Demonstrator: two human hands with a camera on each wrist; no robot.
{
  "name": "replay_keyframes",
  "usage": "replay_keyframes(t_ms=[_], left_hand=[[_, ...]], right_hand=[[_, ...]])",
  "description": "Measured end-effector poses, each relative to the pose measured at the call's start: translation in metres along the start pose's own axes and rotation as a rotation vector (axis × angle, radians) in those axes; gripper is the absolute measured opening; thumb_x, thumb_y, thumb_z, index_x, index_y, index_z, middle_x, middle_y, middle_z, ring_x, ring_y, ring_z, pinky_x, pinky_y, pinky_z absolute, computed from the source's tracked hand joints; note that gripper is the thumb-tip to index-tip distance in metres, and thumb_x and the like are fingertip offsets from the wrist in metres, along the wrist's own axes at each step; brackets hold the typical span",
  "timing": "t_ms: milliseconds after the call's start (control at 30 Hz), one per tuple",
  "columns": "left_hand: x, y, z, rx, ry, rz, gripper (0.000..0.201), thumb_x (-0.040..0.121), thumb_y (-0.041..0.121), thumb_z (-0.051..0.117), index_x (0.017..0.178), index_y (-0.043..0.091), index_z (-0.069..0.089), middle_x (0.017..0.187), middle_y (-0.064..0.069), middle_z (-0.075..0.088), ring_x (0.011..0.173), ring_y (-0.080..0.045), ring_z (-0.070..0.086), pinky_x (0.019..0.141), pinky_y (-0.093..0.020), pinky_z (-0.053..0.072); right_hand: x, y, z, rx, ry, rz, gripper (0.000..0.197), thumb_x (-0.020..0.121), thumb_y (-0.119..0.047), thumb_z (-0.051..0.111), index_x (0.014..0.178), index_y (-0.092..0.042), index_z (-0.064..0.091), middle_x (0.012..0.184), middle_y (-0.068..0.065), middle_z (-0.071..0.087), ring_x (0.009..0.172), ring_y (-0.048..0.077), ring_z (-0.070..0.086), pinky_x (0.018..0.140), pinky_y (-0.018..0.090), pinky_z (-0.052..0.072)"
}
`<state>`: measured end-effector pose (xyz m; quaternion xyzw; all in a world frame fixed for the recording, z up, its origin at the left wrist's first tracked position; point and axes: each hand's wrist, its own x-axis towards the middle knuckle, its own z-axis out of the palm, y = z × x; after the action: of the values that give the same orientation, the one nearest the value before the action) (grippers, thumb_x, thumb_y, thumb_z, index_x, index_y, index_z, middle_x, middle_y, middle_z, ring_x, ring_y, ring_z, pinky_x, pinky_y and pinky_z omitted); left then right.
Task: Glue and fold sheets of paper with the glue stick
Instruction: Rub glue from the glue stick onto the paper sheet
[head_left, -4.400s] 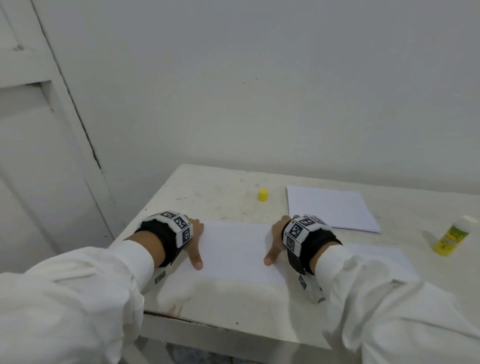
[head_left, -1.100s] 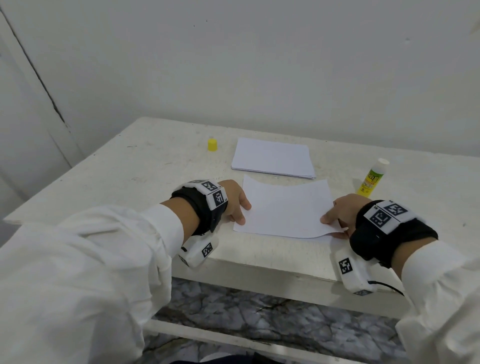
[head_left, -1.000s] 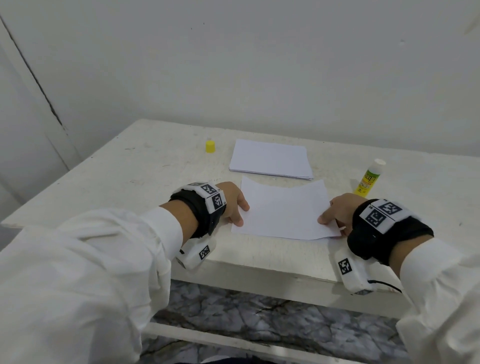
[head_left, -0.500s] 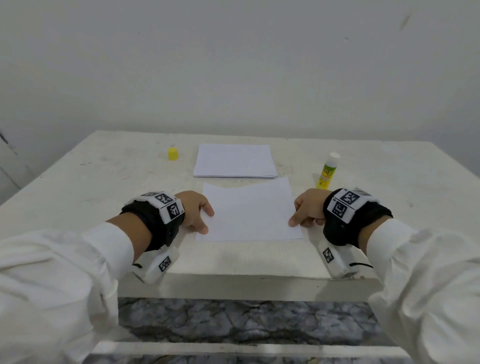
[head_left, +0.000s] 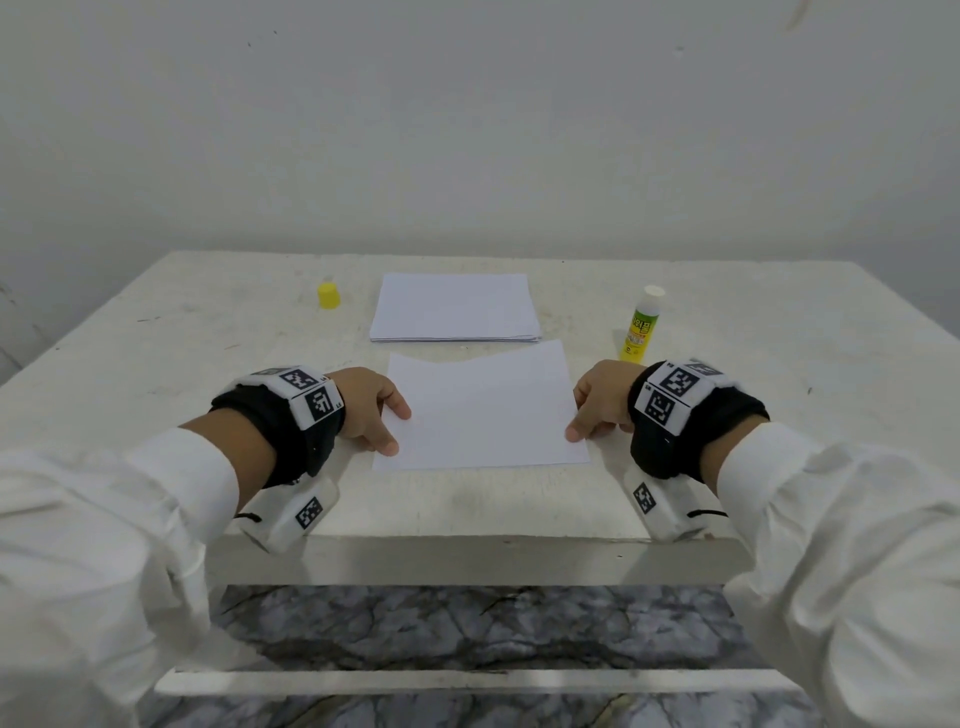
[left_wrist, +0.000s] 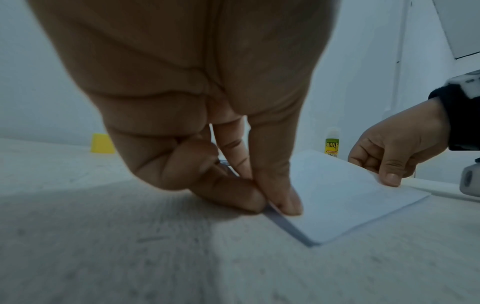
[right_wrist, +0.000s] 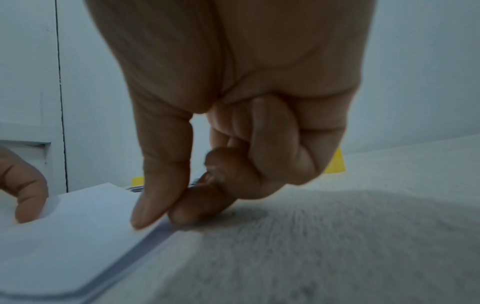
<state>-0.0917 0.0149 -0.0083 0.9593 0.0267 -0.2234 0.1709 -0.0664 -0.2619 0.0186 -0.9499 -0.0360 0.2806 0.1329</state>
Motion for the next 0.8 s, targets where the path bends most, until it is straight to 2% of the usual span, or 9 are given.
replay_keyframes(t_ms=[167, 367, 500, 600, 800], left_hand=[[-0.0015, 0.0013, 0.0, 0.024, 0.004, -0.003, 0.04, 0.073, 0.02, 0.081, 0.105, 0.028, 0.059, 0.071, 0.009, 0.06, 0.07, -0.006, 0.055, 0.062, -0.011, 0.038], [-0.0012, 0.0019, -0.0001, 0.033, 0.006, -0.001, 0.041, 0.073, 0.022, 0.081, 0.108, 0.028, 0.06, 0.071, 0.009, 0.059, 0.075, -0.008, 0.055, 0.065, -0.012, 0.038], [-0.0013, 0.0016, -0.0003, 0.03, 0.004, 0.0, 0.041, 0.073, 0.021, 0.082, 0.107, 0.028, 0.06, 0.071, 0.009, 0.06, 0.072, -0.007, 0.055, 0.062, -0.012, 0.039], [-0.0009, 0.0019, -0.0005, 0.025, 0.003, -0.001, 0.041, 0.073, 0.02, 0.082, 0.106, 0.028, 0.06, 0.07, 0.009, 0.06, 0.071, -0.007, 0.056, 0.062, -0.012, 0.039], [0.0004, 0.0011, 0.0005, 0.015, 0.007, -0.001, 0.04, 0.073, 0.021, 0.082, 0.106, 0.029, 0.06, 0.069, 0.009, 0.061, 0.068, -0.005, 0.056, 0.062, -0.013, 0.04]], right_hand=[[-0.0017, -0.0004, 0.0001, 0.003, 0.001, 0.005, 0.029, 0.078, -0.022, 0.076, 0.067, -0.012, 0.051, 0.064, 0.001, 0.05, 0.051, 0.013, 0.037, 0.047, 0.021, 0.028], [-0.0037, -0.0016, 0.0007, -0.02, 0.009, 0.004, 0.029, 0.078, -0.023, 0.076, 0.069, -0.011, 0.052, 0.063, 0.001, 0.047, 0.051, 0.013, 0.037, 0.048, 0.021, 0.029], [-0.0039, -0.0032, 0.001, -0.046, 0.011, 0.001, 0.025, 0.079, -0.025, 0.075, 0.082, -0.008, 0.056, 0.066, 0.001, 0.048, 0.054, 0.014, 0.038, 0.05, 0.021, 0.03], [-0.0022, -0.0029, 0.0012, -0.045, 0.017, 0.008, 0.027, 0.078, -0.024, 0.076, 0.073, -0.01, 0.053, 0.066, 0.001, 0.048, 0.054, 0.014, 0.039, 0.049, 0.021, 0.031], [-0.0003, -0.0054, 0.0026, -0.131, 0.036, 0.016, 0.035, 0.081, -0.027, 0.073, 0.067, -0.012, 0.046, 0.068, 0.0, 0.045, 0.057, 0.013, 0.038, 0.05, 0.019, 0.031]])
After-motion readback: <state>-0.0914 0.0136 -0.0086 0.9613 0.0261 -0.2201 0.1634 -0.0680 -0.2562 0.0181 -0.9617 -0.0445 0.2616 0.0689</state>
